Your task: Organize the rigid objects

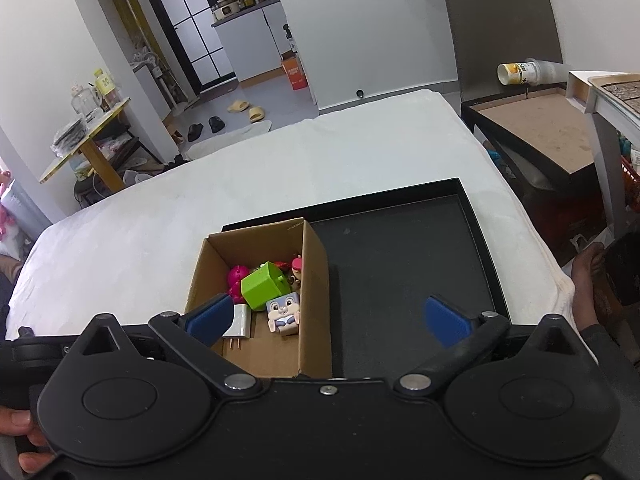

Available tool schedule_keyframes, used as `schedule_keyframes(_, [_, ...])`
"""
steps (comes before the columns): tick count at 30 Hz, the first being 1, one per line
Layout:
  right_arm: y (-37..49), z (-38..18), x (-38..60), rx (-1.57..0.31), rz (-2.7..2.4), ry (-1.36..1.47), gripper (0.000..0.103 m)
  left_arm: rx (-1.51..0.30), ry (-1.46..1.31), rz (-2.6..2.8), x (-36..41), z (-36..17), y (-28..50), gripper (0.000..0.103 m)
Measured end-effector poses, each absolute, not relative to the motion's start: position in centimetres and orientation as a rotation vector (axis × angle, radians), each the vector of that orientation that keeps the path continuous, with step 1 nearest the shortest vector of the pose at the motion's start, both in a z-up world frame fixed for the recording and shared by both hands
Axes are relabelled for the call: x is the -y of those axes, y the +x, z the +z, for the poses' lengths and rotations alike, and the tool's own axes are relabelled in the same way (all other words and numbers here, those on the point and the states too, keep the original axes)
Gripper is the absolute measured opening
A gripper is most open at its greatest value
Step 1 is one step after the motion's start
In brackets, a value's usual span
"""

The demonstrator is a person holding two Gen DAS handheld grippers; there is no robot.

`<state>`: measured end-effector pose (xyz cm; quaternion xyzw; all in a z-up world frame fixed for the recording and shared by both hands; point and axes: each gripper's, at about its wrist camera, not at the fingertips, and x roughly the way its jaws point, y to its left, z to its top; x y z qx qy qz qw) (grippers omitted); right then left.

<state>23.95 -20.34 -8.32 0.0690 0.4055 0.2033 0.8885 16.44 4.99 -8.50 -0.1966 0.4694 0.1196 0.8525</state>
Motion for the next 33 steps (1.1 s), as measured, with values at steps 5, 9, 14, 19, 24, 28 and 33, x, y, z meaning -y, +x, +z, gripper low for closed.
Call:
schedule_keyframes(5, [23.2, -8.1, 20.7, -0.854, 0.433, 0.155, 0.103, -0.958, -0.406, 0.241, -4.6, -7.0, 15.3, 0.081])
schedule_keyframes(9, [22.4, -7.5, 21.1, -0.845, 0.448, 0.162, 0.103, -0.932, -0.380, 0.234, -4.3, -6.0, 14.4, 0.090])
schedule_keyframes(14, [21.7, -6.3, 22.4, -0.823, 0.455, 0.178, 0.103, -0.906, -0.352, 0.208, -3.8, -4.7, 13.2, 0.093])
schedule_keyframes(19, [21.2, -5.5, 23.2, -0.807, 0.434, 0.187, 0.103, -0.883, -0.360, 0.190, -3.9, -3.7, 11.9, 0.098])
schedule_keyframes(24, [20.3, -4.9, 23.1, -0.794, 0.437, 0.167, 0.103, -0.843, -0.372, 0.161, -4.2, -2.5, 10.6, 0.101])
schedule_keyframes(28, [19.5, -4.4, 23.3, -0.774, 0.438, 0.167, 0.103, -0.820, -0.356, 0.143, -3.9, -1.7, 9.6, 0.102])
schedule_keyframes(33, [18.4, -3.6, 23.5, -0.769, 0.442, 0.155, 0.103, -0.798, -0.337, 0.124, -3.4, -0.6, 8.2, 0.102])
